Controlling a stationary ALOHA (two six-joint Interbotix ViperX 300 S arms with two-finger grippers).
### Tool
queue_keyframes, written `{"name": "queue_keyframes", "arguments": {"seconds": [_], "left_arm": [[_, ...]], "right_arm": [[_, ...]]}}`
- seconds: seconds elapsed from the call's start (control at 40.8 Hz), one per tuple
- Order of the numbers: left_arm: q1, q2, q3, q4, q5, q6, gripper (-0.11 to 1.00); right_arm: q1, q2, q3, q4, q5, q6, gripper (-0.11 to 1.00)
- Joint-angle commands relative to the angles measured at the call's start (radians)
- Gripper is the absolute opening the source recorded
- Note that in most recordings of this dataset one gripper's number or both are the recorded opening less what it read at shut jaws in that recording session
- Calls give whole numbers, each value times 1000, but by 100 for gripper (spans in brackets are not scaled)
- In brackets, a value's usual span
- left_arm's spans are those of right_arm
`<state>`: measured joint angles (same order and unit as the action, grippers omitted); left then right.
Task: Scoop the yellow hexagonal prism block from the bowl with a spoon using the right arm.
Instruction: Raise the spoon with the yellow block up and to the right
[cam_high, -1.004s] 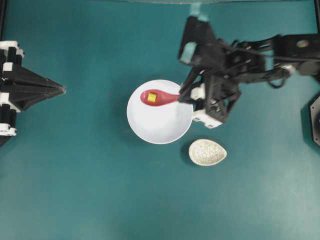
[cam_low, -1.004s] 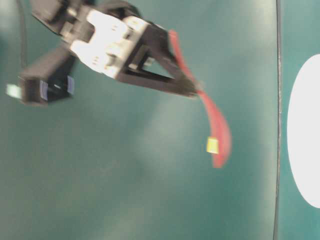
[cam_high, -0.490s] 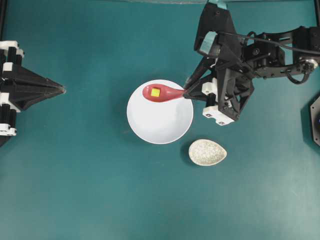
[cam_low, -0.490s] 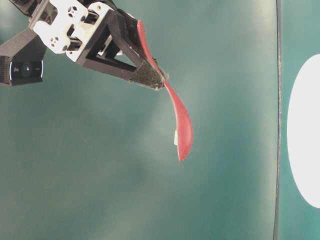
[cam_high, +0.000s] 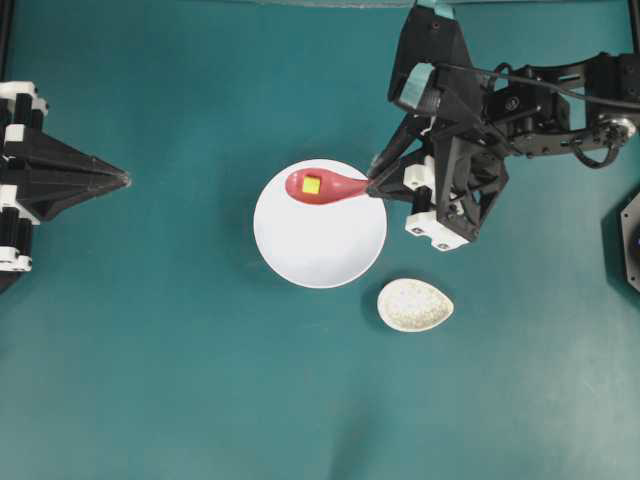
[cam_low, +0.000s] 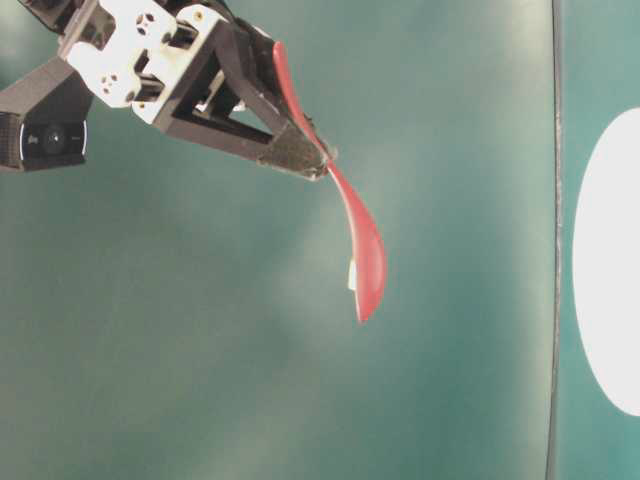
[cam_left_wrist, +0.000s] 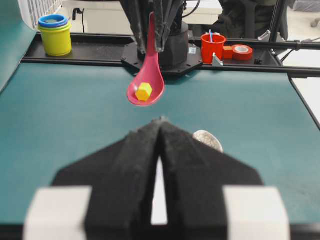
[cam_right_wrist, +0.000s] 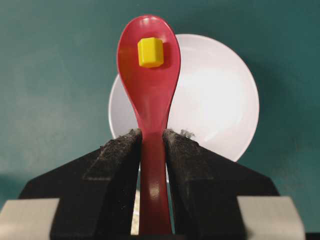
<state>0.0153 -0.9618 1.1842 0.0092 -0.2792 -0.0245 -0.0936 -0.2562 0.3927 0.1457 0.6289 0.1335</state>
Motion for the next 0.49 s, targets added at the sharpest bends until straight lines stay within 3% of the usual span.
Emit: {"name": "queue_keyframes", "arguments": {"seconds": [0.0, 0.465], "left_arm": [[2, 0, -29, 3, -3, -3, -1], [2, -26, -34, 3, 120, -5, -1]], "right_arm": [[2, -21, -9, -5, -14, -5, 23], [3, -21, -9, -11, -57, -12, 23]]}}
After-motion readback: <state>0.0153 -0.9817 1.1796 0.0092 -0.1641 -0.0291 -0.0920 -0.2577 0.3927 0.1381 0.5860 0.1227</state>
